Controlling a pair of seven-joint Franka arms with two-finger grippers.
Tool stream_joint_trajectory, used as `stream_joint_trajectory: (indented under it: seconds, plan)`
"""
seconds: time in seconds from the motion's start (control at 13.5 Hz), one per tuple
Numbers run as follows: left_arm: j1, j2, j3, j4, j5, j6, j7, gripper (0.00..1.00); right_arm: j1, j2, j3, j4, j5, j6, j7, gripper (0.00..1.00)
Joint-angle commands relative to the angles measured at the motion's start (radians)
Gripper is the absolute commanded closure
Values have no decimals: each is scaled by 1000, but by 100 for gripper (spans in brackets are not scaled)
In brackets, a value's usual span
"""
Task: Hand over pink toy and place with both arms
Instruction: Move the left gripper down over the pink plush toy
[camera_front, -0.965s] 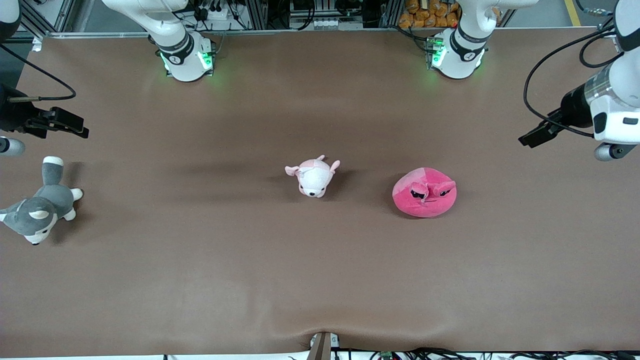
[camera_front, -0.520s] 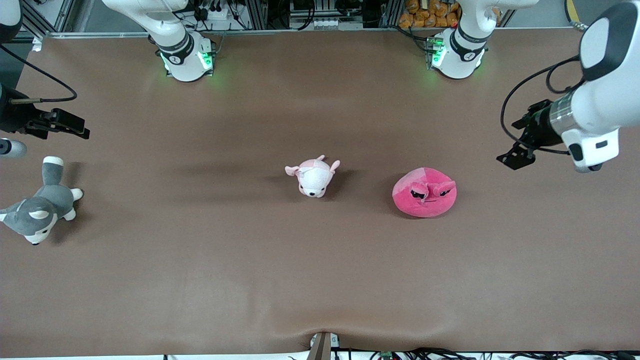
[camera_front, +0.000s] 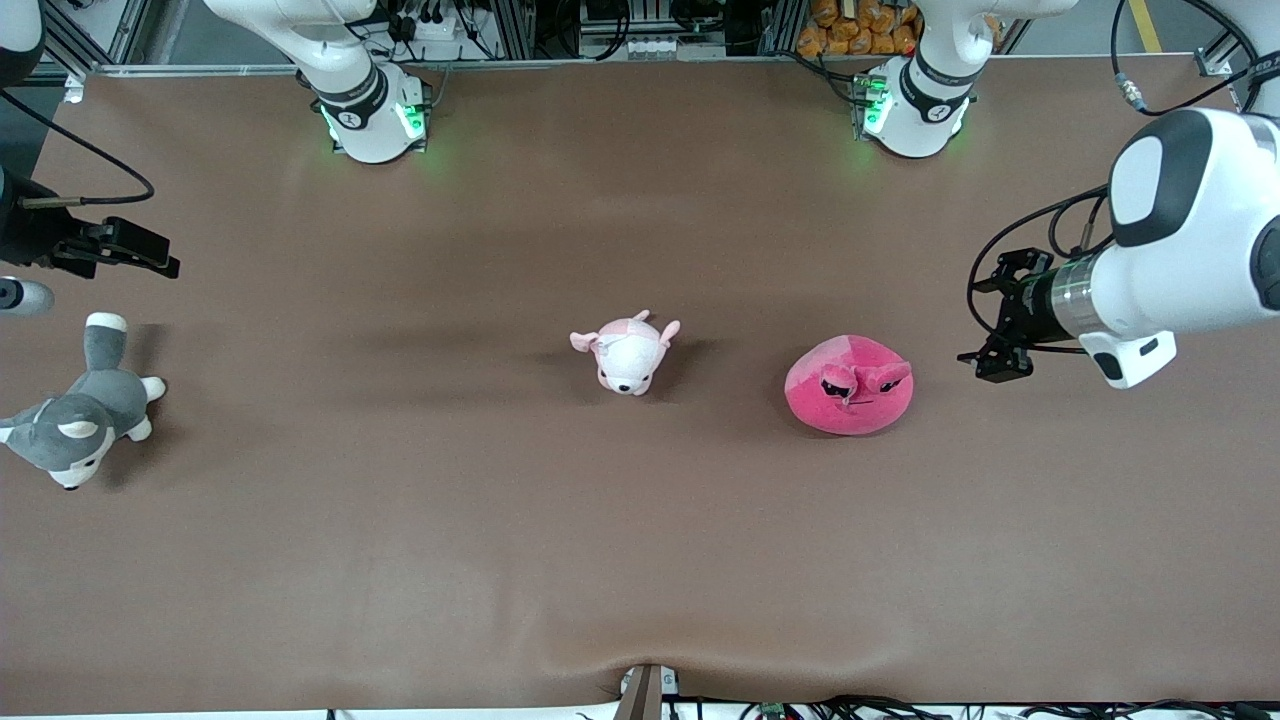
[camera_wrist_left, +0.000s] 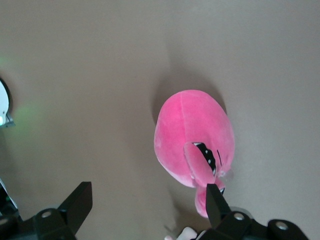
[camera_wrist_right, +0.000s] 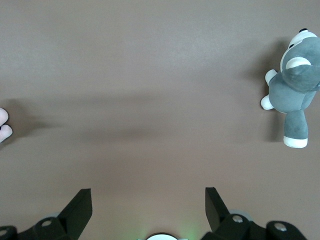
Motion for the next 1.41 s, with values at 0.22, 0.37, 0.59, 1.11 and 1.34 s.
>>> stream_joint_trajectory:
  seconds: [0.22, 0.37, 0.59, 1.11, 1.34]
  plan:
    - [-20, 89, -1, 2, -21, 121, -281, 0, 5, 11, -1, 20, -6, -15, -6, 0]
    - [-23, 115, -1, 1, -68, 174, -345, 0, 5, 11, -1, 18, -6, -13, -6, 0]
    - [-35, 126, -8, -41, -75, 246, -371, 0, 5, 11, -1, 20, -6, -13, -6, 0]
    - [-42, 118, -35, -151, -78, 401, -379, 0, 5, 13, -1, 18, -5, -13, -6, 0]
    - [-40, 118, -52, -170, -89, 408, -379, 2, 5, 16, -1, 18, -6, -15, -4, 0]
